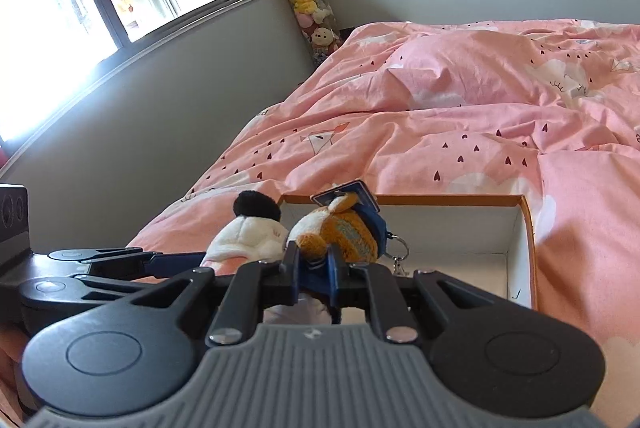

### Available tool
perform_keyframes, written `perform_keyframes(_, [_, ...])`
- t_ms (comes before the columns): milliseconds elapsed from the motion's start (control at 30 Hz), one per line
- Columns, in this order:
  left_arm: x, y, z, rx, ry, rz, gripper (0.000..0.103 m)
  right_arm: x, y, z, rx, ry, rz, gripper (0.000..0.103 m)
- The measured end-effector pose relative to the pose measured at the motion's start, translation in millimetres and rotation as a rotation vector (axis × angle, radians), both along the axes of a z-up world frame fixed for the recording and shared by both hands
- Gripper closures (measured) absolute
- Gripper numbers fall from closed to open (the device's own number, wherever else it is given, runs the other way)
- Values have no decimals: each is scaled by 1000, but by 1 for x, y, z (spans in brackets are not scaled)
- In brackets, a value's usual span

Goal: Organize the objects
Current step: 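Carry both plushes over the shoebox and lower them inside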

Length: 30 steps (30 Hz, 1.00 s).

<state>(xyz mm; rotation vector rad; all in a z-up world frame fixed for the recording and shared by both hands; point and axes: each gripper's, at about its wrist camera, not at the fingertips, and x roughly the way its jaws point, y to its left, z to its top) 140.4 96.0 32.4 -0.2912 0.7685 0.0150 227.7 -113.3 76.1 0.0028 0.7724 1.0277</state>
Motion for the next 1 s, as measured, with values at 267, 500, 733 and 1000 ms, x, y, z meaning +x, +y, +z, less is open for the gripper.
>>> perform_keyframes(267, [21, 5, -48, 90, 142, -21, 30, 31, 32, -65, -56, 100, 10, 89])
perform_keyframes(500, [24, -12, -68, 237, 218, -109, 30, 43, 36, -101, -98, 164, 25, 89])
perform_keyframes(733, [29, -33, -83, 432, 292, -178, 29, 51, 37, -125, -133, 267, 37, 89])
perform_keyframes(1000, [35, -29, -84, 430, 349, -182, 26, 52, 42, -135, -149, 315, 33, 88])
